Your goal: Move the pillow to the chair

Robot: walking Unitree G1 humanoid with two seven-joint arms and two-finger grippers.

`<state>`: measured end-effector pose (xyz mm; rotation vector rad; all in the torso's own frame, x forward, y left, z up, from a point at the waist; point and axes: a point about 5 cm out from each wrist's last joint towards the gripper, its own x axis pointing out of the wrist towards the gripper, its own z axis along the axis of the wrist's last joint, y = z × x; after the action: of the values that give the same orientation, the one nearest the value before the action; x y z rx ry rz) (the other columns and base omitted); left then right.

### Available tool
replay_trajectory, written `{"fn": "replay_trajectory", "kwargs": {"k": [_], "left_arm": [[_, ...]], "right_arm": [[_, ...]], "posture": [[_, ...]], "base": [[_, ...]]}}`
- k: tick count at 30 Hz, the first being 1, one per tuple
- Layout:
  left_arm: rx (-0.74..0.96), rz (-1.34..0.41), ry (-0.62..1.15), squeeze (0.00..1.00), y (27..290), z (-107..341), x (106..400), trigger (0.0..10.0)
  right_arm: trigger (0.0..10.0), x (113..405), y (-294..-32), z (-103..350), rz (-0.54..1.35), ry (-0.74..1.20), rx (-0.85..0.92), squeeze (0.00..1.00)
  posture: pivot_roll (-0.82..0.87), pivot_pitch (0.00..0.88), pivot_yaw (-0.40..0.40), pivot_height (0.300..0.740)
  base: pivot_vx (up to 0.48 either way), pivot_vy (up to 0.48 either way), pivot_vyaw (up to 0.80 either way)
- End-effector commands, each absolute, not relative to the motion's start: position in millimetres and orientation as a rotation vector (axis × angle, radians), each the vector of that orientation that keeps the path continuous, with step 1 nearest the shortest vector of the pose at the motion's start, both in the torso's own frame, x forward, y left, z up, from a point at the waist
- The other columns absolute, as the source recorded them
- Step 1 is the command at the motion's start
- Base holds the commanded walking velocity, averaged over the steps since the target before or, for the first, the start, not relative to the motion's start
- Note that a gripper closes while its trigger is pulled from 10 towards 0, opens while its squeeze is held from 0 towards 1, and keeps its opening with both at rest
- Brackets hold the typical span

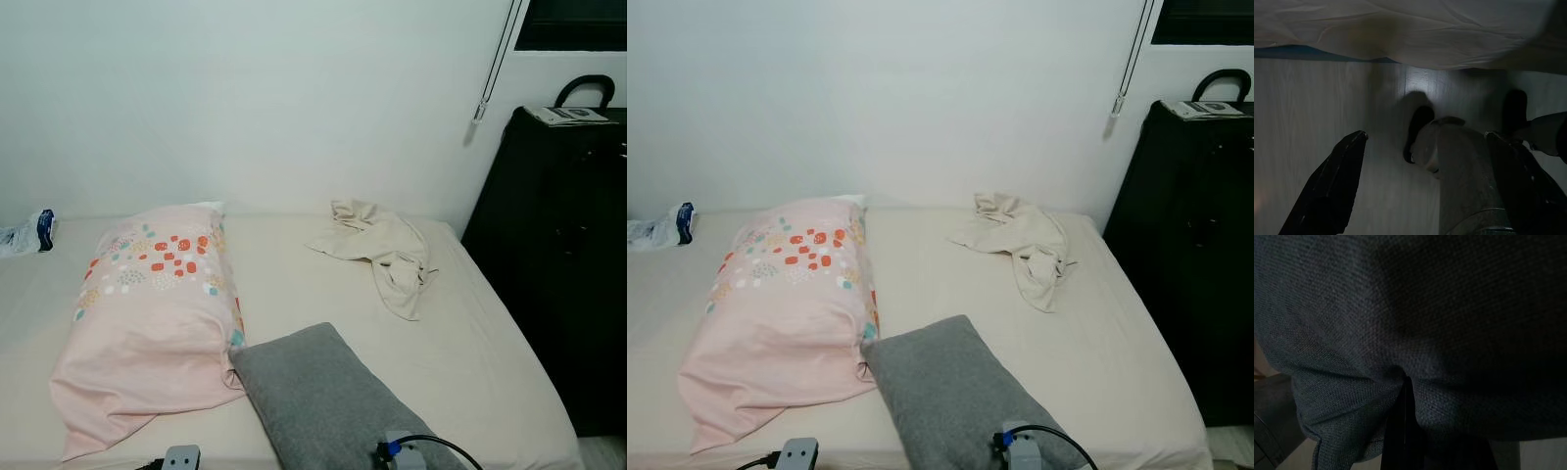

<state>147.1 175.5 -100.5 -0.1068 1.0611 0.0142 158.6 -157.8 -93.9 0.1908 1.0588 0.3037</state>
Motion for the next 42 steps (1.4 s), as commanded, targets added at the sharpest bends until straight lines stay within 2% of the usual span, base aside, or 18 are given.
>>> {"fn": "replay_trajectory", "kwargs": {"k": [1, 17, 27, 42], "left_arm": [[-0.143, 0.035, 1.057, 0.00, 180.0, -99.7, 148.0, 10.0], [-0.143, -0.037, 1.075, 0.00, 171.5, -100.9, 146.3, 10.0], [-0.195, -0.035, 1.043, 0.00, 164.1, -97.6, 156.1, 10.0], [-0.211, -0.075, 1.063, 0.00, 162.2, -99.8, 149.8, 10.0]], "right_arm": [[10.0, 154.3, -154.5, -96.1, 0.320, 1.089, 0.178, 0.00], [10.0, 145.4, -155.2, -99.4, 0.303, 1.107, 0.198, 0.00], [10.0, 155.7, -149.8, -95.6, 0.340, 1.086, 0.174, 0.00], [10.0, 151.3, -152.8, -97.1, 0.343, 1.104, 0.179, 0.00]], "posture": [[0.04, 0.000, -0.033, 0.740], [0.04, 0.000, -0.028, 0.740], [0.04, 0.000, -0.020, 0.740], [0.03, 0.000, -0.020, 0.740]], "base": [[0.000, 0.000, 0.00], [0.000, 0.000, 0.00], [0.000, 0.000, 0.00], [0.000, 0.000, 0.00]]}}
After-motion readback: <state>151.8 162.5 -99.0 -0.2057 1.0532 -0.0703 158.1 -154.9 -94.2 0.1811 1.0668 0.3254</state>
